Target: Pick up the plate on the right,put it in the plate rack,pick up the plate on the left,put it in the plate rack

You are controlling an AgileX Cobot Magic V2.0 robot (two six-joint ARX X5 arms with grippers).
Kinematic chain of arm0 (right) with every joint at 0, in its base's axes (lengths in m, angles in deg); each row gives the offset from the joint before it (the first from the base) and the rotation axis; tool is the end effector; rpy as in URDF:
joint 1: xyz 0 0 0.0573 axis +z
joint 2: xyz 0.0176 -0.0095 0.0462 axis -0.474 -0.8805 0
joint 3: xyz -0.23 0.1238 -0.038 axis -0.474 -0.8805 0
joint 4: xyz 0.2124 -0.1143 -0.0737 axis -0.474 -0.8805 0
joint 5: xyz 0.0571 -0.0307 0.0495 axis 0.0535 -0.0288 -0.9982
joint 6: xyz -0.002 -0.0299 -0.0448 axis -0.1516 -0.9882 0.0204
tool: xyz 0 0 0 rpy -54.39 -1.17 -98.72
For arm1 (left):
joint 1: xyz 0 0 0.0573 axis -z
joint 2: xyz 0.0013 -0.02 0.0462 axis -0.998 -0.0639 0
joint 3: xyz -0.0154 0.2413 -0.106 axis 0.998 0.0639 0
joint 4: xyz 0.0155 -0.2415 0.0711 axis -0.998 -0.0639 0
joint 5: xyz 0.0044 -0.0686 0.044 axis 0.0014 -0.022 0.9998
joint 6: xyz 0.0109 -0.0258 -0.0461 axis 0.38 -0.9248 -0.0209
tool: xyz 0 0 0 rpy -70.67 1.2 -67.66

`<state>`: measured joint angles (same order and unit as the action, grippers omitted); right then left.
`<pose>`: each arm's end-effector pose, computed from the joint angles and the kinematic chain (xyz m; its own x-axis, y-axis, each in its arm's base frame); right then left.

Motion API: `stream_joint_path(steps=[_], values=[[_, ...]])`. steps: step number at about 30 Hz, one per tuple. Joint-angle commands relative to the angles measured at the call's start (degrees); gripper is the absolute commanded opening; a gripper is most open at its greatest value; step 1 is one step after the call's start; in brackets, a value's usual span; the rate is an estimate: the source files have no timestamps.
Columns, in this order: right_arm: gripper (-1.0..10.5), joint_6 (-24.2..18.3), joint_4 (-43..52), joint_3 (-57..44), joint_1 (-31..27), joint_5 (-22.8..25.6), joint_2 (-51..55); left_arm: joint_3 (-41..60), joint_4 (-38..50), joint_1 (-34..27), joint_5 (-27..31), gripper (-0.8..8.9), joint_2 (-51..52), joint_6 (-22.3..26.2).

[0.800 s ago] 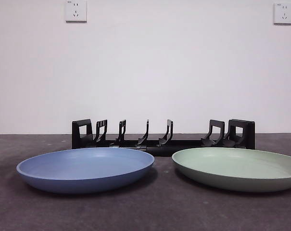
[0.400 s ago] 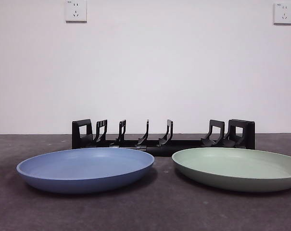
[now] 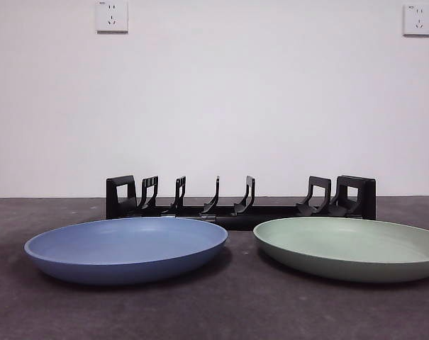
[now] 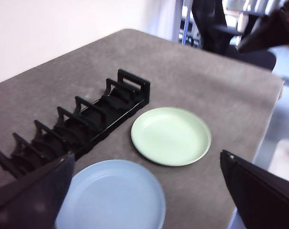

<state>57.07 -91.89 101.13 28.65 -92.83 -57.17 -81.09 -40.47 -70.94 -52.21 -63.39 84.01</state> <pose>0.1386 0.0119 0.3506 0.6575 0.3857 -0.6472 -0.2855 0.9225 0.2597 0.1016 -0.0445 0.3761 0.5873 -0.7348 -0.3395 0.7777 0.6285 -0.0148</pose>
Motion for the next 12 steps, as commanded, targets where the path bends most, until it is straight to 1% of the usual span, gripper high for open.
stream_joint_path(steps=[1, 3, 5, 8, 10, 12], values=[[5.0, 0.6, -0.1, 0.1, 0.0, 0.5, -5.2, -0.1, 0.2, 3.1, 2.3, 6.74, -1.4, 6.4], [5.0, 0.6, 0.0, 0.1, 0.0, 0.8, -8.5, -0.1, 0.2, 5.0, 3.9, 6.74, -2.3, 8.0], [5.0, 0.6, 0.0, 0.1, 0.0, 2.0, -12.5, -0.1, 0.2, 7.5, 7.0, 6.74, -3.4, 9.6], [5.0, 0.5, 0.2, 0.1, 0.1, 3.1, -18.0, -0.1, 0.2, 11.4, 12.7, 6.74, -5.3, 11.7], [5.0, 0.5, 0.7, 0.1, 0.1, 4.0, -21.7, -0.1, 0.2, 14.4, 16.7, 6.74, -6.8, 13.9], [5.0, 0.4, 1.0, 0.1, 0.1, 4.9, -24.8, -0.1, 0.3, 17.2, 19.6, 6.74, -8.0, 15.4]])
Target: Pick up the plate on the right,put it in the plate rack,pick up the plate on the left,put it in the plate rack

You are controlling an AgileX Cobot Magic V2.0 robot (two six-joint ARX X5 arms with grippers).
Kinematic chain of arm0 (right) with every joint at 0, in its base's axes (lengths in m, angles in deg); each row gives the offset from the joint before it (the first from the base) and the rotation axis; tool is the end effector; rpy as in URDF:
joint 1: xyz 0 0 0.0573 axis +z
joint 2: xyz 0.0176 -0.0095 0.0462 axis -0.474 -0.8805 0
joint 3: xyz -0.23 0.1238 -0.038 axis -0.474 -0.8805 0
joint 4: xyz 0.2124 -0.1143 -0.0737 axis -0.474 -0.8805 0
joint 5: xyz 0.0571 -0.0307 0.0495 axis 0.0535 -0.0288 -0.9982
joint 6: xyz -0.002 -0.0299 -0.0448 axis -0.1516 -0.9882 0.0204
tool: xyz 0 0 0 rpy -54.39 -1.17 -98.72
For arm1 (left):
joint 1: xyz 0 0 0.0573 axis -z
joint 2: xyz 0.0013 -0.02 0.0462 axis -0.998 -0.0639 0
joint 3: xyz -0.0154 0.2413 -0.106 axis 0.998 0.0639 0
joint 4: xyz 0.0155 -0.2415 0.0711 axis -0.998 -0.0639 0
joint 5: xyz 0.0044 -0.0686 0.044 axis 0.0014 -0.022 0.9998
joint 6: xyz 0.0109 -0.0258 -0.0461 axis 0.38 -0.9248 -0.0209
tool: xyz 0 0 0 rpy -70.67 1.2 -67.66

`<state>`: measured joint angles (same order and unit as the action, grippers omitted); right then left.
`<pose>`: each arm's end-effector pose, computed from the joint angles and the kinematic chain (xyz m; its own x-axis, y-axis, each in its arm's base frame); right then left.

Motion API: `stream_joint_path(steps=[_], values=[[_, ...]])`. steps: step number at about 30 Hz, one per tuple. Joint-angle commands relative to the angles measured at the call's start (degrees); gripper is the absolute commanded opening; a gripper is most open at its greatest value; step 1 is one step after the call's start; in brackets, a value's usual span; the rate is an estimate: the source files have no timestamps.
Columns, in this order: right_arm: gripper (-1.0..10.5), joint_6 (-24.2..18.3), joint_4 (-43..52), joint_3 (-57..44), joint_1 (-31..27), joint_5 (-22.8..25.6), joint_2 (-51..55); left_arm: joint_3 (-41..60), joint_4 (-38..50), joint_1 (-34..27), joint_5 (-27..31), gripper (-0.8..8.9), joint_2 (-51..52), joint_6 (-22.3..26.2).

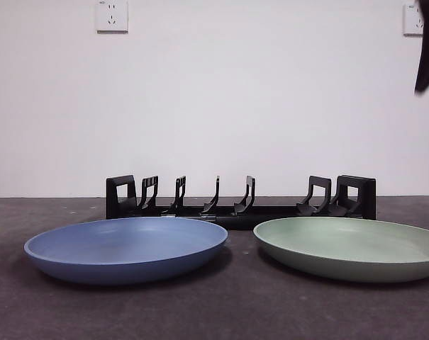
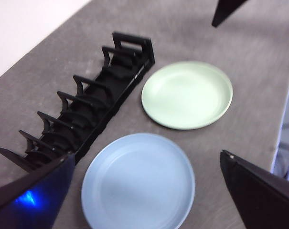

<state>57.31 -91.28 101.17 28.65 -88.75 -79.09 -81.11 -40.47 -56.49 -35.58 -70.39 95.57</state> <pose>0.2236 0.0105 0.2884 0.3884 0.3173 -0.8651 -0.1411 0.9482 0.2845 0.1220 -0.0796 0.3614 0.5665 -0.6604 -0.4929 0.8153 0.5360 0.2190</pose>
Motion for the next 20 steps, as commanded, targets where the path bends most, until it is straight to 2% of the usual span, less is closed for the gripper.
stream_joint_path(steps=[1, 5, 10, 17, 20], values=[[5.0, 0.2, 0.7, 0.1, 0.1, 1.2, -4.5, -0.1, 0.3, 4.3, 4.2, 6.74, -1.7, 4.8], [5.0, 0.2, 2.5, 0.1, 0.6, 1.8, -10.6, -0.1, 0.9, 10.2, 8.4, 6.74, -4.3, 8.0], [5.0, 0.2, 5.0, 0.1, 2.8, 6.1, -16.9, -0.1, 2.7, 15.7, 12.7, 6.74, -7.4, 9.8], [4.9, 0.4, 8.8, 0.1, 5.5, 9.7, -23.2, -0.1, 4.5, 18.9, 15.3, 6.74, -9.2, 10.5], [4.0, 0.6, 9.7, 0.0, 5.7, 10.5, -25.4, -0.1, 4.5, 19.1, 15.4, 6.74, -9.2, 10.5]])
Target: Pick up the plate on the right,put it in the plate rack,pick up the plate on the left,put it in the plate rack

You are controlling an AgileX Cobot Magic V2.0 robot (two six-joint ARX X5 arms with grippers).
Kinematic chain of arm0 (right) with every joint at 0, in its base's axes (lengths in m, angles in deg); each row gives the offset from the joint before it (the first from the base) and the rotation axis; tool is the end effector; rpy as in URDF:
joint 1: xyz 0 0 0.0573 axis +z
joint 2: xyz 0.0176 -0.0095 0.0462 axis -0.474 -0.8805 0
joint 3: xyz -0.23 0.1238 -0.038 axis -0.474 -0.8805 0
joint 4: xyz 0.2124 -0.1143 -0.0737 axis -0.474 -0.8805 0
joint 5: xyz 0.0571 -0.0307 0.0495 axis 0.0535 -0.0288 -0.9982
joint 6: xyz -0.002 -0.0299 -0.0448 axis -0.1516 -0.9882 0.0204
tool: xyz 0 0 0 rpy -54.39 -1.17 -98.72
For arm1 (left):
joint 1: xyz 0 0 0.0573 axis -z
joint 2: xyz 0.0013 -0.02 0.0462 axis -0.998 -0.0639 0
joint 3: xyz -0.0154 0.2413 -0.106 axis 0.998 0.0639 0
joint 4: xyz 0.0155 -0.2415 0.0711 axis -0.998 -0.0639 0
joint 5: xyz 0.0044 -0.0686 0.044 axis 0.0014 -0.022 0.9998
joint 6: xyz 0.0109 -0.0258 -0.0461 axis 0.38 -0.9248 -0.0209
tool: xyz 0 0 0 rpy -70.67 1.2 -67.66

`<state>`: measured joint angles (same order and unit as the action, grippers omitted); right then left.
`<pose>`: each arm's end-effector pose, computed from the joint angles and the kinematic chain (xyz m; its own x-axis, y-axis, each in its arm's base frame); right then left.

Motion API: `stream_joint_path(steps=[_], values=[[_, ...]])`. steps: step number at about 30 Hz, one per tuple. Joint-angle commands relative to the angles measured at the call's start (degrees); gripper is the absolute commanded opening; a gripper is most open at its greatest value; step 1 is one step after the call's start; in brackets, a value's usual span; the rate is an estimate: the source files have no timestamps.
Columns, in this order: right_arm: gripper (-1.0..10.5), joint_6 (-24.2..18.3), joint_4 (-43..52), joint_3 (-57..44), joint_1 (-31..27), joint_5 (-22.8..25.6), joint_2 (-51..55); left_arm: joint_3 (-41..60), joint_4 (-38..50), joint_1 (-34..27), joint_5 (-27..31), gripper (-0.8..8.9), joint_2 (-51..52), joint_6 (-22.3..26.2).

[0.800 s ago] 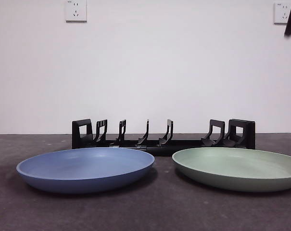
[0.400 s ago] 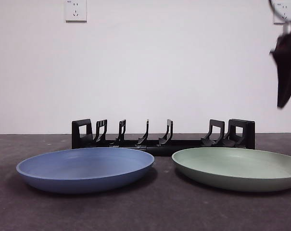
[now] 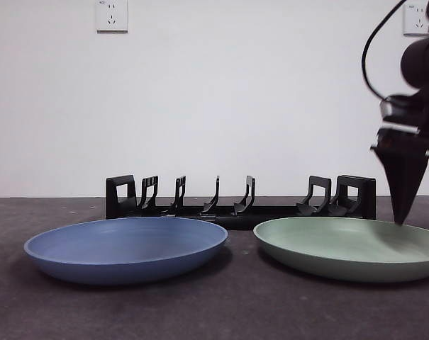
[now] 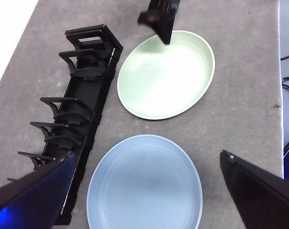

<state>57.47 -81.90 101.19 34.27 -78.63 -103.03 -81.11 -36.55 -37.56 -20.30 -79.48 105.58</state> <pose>0.2948 0.0350 0.1902 0.1517 0.1599 -0.9754 -0.1306 0.9814 0.1406 0.1244 -0.1431 0.3427 0.5103 -0.6256 -0.5901 0.8524 0.2771 0.4434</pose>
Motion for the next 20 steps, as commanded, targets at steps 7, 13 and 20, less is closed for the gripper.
stream_joint_path(steps=[7, 13, 20], values=[[2.6, 0.6, 1.5, 0.0, 0.1, 0.3, -4.3, -0.1, 0.6, 0.2, 0.2, 6.74, -0.1, 0.5], [1.2, 0.6, 3.0, -0.1, 0.1, 0.1, -4.9, -0.1, 0.6, 0.2, 0.2, 6.74, -0.2, 0.5], [-0.1, 0.6, 4.3, -0.1, 0.1, 0.1, -4.9, -0.1, 0.6, 0.8, 0.2, 6.74, -0.8, 1.8]])
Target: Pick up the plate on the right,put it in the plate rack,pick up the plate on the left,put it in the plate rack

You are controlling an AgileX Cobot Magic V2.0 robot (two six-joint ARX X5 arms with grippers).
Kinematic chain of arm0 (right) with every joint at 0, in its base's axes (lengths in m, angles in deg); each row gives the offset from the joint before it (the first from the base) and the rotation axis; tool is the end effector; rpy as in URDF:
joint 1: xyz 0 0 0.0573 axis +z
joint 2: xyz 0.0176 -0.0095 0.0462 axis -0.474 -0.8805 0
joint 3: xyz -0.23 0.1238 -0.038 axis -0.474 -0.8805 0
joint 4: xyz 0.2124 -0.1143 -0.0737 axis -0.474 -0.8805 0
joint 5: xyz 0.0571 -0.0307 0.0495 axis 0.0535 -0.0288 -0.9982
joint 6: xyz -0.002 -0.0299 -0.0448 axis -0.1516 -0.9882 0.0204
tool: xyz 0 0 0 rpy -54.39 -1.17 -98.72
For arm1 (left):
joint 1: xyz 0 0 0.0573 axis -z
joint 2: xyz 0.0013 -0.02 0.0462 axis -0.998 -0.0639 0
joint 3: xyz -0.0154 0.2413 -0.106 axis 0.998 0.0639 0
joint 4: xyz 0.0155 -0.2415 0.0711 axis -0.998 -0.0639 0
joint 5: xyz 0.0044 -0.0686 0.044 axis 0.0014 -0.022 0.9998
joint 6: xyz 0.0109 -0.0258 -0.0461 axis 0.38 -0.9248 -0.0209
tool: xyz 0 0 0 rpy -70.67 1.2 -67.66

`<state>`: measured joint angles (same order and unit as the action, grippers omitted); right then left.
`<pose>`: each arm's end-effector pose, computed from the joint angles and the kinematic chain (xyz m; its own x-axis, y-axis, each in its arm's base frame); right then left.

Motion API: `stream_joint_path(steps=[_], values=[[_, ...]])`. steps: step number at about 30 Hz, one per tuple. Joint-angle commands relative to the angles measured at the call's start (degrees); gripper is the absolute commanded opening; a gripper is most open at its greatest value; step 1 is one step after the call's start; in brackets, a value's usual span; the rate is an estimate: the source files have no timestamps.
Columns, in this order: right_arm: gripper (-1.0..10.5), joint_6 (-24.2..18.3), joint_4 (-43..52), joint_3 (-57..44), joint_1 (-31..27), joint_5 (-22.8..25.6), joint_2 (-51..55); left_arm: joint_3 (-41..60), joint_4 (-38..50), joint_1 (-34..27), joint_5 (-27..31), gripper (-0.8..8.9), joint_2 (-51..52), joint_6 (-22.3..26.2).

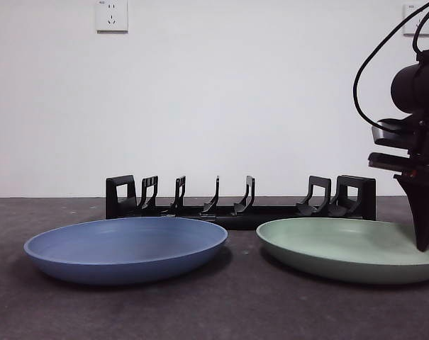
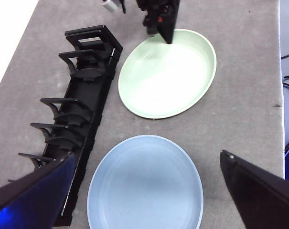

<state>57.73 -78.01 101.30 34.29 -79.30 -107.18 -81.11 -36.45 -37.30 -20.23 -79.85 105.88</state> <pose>0.3071 0.0367 0.1713 0.1476 0.1712 -0.9741 -0.1278 0.9799 0.1528 0.1248 -0.1449 0.3418 0.5066 -0.6250 -0.5939 0.8539 0.2684 0.4459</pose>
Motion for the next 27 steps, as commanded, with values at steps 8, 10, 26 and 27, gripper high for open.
stream_joint_path(steps=[8, 10, 26, 27], values=[[-0.1, -0.3, -1.0, 0.2, 0.0, -1.0, -0.2, -0.1, 0.5, 2.4, 0.2, 6.74, -2.1, 5.0], [-0.1, -0.3, -2.7, 1.2, 0.0, -3.8, 0.6, -0.1, 0.5, 3.3, 0.3, 6.74, -2.7, 7.0], [-0.1, -1.9, -25.6, 23.8, 0.3, -12.9, 8.5, -0.1, 7.4, 10.4, 15.9, 6.74, -7.7, 26.3], [-0.1, -2.1, -27.0, 24.8, 0.7, -13.2, 8.5, -0.1, 9.0, 10.4, 16.7, 6.74, -8.0, 27.8]])
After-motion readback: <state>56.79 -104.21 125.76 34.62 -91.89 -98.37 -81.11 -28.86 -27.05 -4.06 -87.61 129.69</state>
